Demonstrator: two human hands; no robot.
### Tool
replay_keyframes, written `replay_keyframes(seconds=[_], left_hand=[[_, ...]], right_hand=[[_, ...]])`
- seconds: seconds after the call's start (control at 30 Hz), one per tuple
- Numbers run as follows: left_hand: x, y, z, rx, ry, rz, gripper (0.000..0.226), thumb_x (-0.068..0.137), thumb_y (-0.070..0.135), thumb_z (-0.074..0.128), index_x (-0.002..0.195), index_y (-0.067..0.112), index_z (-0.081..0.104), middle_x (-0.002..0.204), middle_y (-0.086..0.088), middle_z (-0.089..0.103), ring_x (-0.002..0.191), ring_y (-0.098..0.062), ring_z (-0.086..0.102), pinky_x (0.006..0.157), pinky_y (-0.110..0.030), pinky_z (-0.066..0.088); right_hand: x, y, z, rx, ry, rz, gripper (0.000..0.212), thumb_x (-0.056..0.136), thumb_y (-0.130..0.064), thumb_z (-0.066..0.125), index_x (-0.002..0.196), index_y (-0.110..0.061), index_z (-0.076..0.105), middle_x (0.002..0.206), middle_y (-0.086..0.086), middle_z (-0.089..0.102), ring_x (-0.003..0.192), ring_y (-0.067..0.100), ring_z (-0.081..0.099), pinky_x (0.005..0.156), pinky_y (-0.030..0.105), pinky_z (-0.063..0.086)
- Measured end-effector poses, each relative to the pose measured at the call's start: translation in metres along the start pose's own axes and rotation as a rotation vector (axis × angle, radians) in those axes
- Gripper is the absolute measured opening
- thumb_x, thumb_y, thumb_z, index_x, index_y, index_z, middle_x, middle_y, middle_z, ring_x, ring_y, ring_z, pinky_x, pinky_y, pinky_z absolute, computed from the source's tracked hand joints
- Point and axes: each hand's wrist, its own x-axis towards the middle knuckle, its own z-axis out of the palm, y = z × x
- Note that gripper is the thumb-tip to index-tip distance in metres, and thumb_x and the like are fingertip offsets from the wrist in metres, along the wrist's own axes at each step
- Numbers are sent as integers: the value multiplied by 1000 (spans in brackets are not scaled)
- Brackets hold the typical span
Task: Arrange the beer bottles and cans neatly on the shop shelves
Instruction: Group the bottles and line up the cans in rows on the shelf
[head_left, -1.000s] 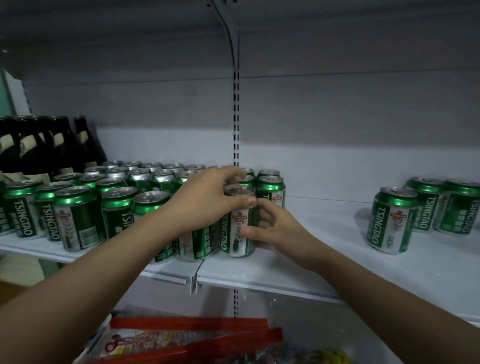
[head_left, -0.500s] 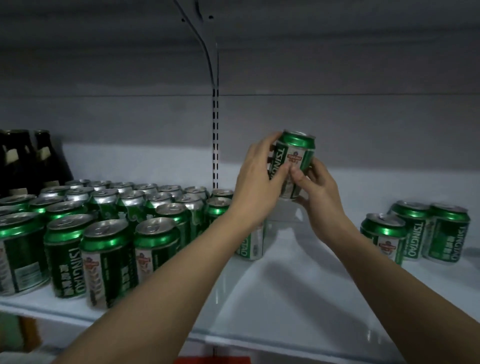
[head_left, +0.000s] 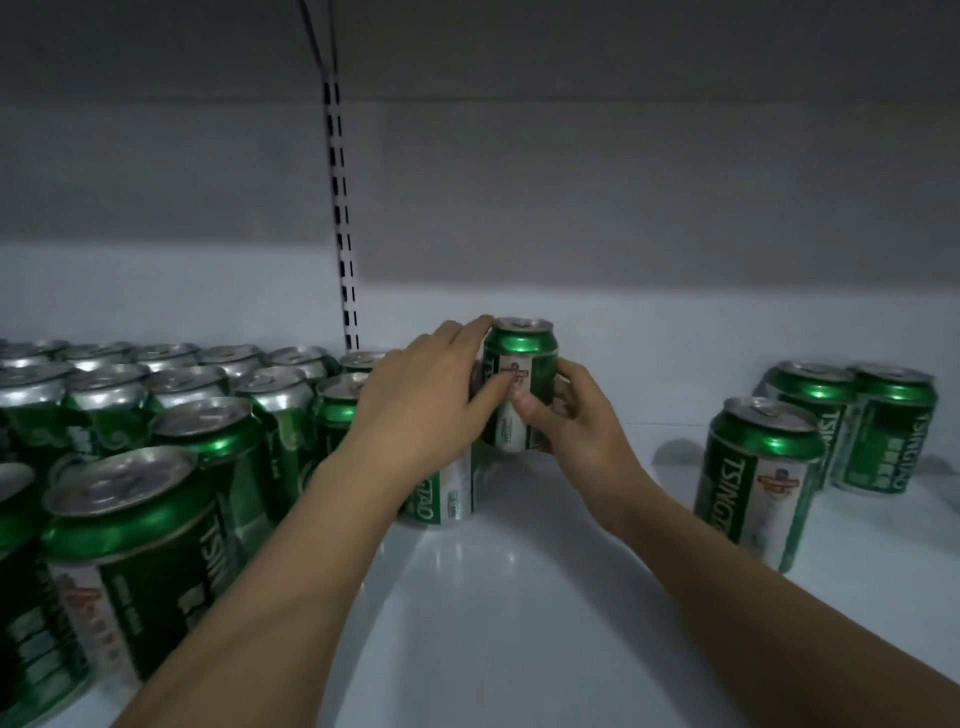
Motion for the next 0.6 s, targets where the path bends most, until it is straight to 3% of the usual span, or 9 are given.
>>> replay_keyframes(seconds=[0.13, 0.3, 0.37, 0.43, 0.53, 0.6], left_hand=[[-8, 5, 9, 104, 49, 43, 57, 100, 49, 39, 152, 34, 23, 144, 4, 47, 117, -21, 55, 88, -38, 44], [-10, 6, 13, 114, 89, 31, 49, 96, 41, 51, 142, 27, 46, 137, 2, 56, 112, -24, 59, 83, -37, 47], [-11, 9, 12, 131, 85, 13, 40, 95, 40, 52, 131, 25, 56, 124, 3, 63, 103, -25, 62, 74, -35, 43], [-11, 12, 12, 165, 71, -18, 31, 95, 40, 50, 120, 25, 61, 110, 3, 67, 97, -24, 62, 68, -32, 34], [-11, 11, 10, 167, 67, -45, 27, 95, 39, 49, 116, 28, 62, 104, 3, 69, 95, -22, 62, 66, -30, 32], [-11, 10, 9, 148, 68, -39, 28, 95, 39, 49, 117, 29, 62, 105, 4, 69, 95, -21, 63, 66, -29, 33]], right_hand=[[-4, 9, 3, -68, 1, 20, 39, 92, -24, 68, 128, -23, 53, 123, 4, 63, 110, 20, 65, 91, 37, 56], [-6, 16, 8, -97, -13, 36, 41, 92, -24, 68, 129, -21, 52, 117, 1, 65, 108, 19, 65, 80, 25, 53], [-6, 17, 6, -167, 2, 17, 41, 91, -22, 69, 128, -21, 52, 119, 0, 61, 104, 7, 63, 74, 13, 51], [-6, 18, 5, -248, 26, -1, 40, 90, -19, 71, 124, -24, 52, 116, -6, 60, 95, -8, 61, 70, 7, 48], [-6, 24, 6, -355, 64, 6, 42, 86, -24, 75, 123, -26, 54, 107, -20, 59, 99, 5, 62, 80, 15, 50], [-7, 24, 6, -416, 72, 12, 42, 86, -26, 75, 122, -27, 53, 101, -28, 53, 95, -3, 57, 81, 8, 44]])
